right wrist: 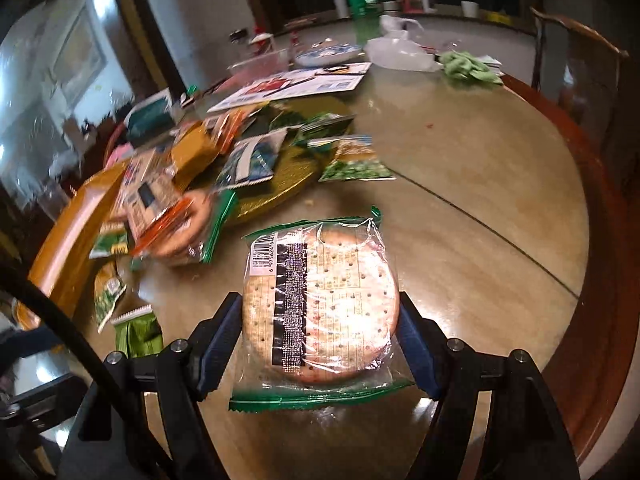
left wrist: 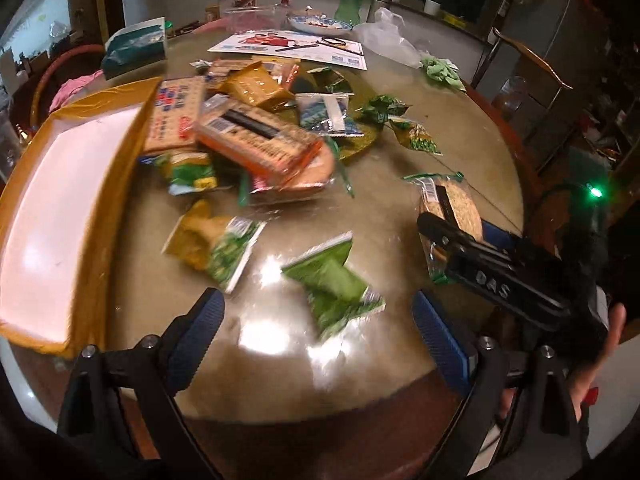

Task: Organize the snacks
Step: 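Grasp the round cracker pack with the right tool while the left tool grasps a green pea bag, then carry both packs over the white tray and open both tools to drop them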

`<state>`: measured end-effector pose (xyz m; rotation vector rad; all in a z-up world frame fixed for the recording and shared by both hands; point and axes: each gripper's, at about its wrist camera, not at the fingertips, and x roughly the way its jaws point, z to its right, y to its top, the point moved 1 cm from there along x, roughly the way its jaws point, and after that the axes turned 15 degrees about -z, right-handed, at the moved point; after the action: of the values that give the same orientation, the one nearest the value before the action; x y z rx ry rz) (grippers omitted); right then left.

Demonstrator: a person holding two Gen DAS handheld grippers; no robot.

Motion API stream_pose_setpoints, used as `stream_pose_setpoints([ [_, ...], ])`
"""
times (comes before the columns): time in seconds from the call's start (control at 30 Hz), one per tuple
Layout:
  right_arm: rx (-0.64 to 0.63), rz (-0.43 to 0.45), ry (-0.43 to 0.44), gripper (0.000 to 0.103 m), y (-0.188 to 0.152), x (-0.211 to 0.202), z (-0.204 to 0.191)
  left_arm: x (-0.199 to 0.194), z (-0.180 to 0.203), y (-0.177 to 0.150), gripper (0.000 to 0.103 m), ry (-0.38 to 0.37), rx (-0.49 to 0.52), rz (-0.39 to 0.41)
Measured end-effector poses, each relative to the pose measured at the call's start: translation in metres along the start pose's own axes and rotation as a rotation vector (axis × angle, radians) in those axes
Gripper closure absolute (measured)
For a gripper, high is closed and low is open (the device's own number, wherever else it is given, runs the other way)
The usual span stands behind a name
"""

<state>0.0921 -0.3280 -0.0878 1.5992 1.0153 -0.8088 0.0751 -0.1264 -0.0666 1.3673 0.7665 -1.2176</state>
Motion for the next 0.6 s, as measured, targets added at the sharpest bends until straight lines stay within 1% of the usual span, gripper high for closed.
stream_pose_setpoints([
  [0.03,0.006,-0.003,0.008,0.029,0.0,0.002,-0.001,0.005,0.004,0.003,0.011,0.008,0.007,-0.002],
  [0.07,0.01,-0.003,0.014,0.029,-0.001,0.002,-0.001,0.009,0.007,0.005,0.018,0.017,0.011,-0.007],
  [0.1,0.015,-0.001,0.02,0.029,-0.002,0.003,-0.001,0.013,0.008,0.006,0.026,0.027,0.012,-0.013],
  [0.13,0.019,0.003,0.026,0.029,-0.001,0.003,0.0,0.02,0.01,0.007,0.03,0.044,0.011,-0.023],
  [0.2,0.017,0.018,0.03,0.029,-0.003,0.001,0.001,0.028,0.009,0.008,0.042,0.036,0.008,-0.037],
  [0.23,0.013,0.02,0.037,0.029,-0.002,0.001,0.0,0.029,0.009,0.007,0.046,0.03,0.006,-0.05],
  [0.27,0.009,0.019,0.041,0.029,-0.002,0.001,-0.001,0.033,0.007,0.006,0.057,0.032,0.0,-0.063],
  [0.3,0.005,0.022,0.038,0.029,-0.002,0.001,-0.002,0.035,0.006,0.005,0.062,0.024,-0.008,-0.069],
  [0.33,-0.001,0.025,0.028,0.029,-0.002,0.001,-0.003,0.034,0.004,0.002,0.068,0.023,-0.016,-0.053],
  [0.4,-0.022,0.028,0.006,0.029,-0.002,0.002,-0.007,0.032,-0.001,-0.001,0.068,0.014,-0.027,-0.04],
  [0.5,-0.04,0.023,-0.002,0.029,0.0,0.004,-0.011,0.028,-0.008,-0.009,0.07,-0.007,-0.034,-0.02],
  [0.6,-0.036,0.021,0.009,0.029,0.001,0.004,-0.011,0.022,-0.016,-0.019,0.071,-0.033,-0.034,-0.018],
])
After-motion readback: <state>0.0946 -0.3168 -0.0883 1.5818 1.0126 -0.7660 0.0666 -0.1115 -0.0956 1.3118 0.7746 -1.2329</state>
